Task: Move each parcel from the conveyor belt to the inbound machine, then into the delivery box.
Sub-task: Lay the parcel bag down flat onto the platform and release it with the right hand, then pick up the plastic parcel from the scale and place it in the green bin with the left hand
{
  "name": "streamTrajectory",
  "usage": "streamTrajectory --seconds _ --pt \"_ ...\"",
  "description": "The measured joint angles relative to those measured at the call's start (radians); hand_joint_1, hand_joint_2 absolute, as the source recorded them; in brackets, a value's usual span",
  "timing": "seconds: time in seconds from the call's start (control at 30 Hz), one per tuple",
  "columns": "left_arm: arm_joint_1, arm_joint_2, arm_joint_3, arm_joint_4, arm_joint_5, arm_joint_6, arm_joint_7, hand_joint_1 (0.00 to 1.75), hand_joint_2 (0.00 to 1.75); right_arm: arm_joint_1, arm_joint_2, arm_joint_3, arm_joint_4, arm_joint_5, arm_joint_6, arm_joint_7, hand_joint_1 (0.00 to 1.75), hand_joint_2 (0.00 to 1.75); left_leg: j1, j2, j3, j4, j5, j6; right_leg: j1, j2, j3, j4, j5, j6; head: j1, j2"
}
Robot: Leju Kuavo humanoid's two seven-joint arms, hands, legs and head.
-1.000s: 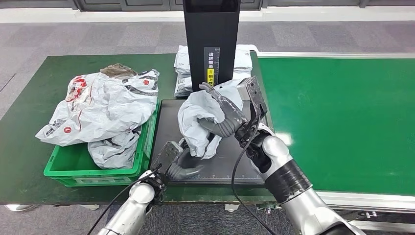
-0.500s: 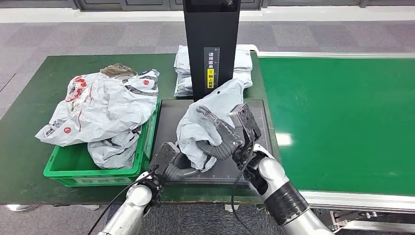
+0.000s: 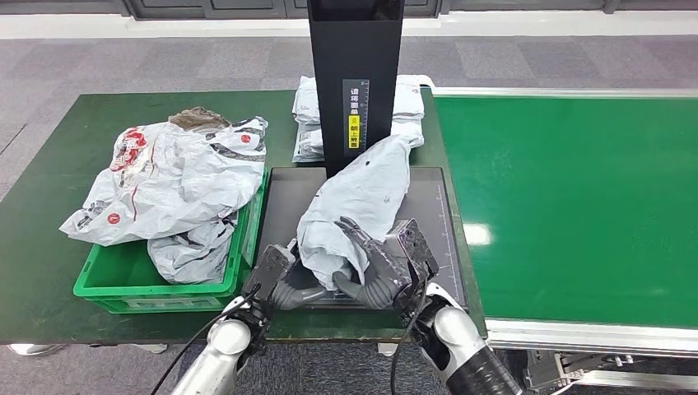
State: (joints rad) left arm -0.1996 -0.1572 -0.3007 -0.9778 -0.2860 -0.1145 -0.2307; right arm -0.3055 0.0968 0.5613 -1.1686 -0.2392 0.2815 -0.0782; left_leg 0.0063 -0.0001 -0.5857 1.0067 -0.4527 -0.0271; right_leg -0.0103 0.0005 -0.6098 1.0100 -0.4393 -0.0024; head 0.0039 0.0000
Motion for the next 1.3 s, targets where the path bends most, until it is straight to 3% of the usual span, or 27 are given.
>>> streamTrajectory --seconds 0.03,0.47,1.23,1.3 --pt "0.002 0.000 0.000 -0.005 0.012 -0.003 0.000 1.75 1.75 0.000 0.000 -0.004 0.000 0.003 -0.009 0.000 0.00 1.75 0.000 0.000 0.000 0.000 0.000 0.000 0.000 0.000 0.000 0.000 0.000 0.000 0.000 0.000" --pt "0.012 -0.001 0.000 -0.043 0.082 -0.036 -0.006 1.75 1.75 0.010 0.003 -0.010 0.020 0.007 -0.040 0.000 0.00 1.75 0.000 0.000 0.000 0.000 0.000 0.000 0.000 0.000 0.000 0.000 0.000 0.000 0.000 0.000" --pt "0.007 -0.001 -0.001 -0.047 0.122 -0.016 0.006 1.75 1.75 0.049 0.011 -0.027 0.080 -0.030 -0.041 0.005 0.00 1.75 0.000 0.000 0.000 0.000 0.000 0.000 0.000 0.000 0.000 0.000 0.000 0.000 0.000 0.000" --pt "0.007 -0.001 -0.001 -0.047 0.127 -0.010 0.006 1.75 1.75 0.051 0.011 -0.027 0.082 -0.030 -0.042 0.001 0.00 0.87 0.000 0.000 0.000 0.000 0.000 0.000 0.000 0.000 0.000 0.000 0.000 0.000 0.000 0.000"
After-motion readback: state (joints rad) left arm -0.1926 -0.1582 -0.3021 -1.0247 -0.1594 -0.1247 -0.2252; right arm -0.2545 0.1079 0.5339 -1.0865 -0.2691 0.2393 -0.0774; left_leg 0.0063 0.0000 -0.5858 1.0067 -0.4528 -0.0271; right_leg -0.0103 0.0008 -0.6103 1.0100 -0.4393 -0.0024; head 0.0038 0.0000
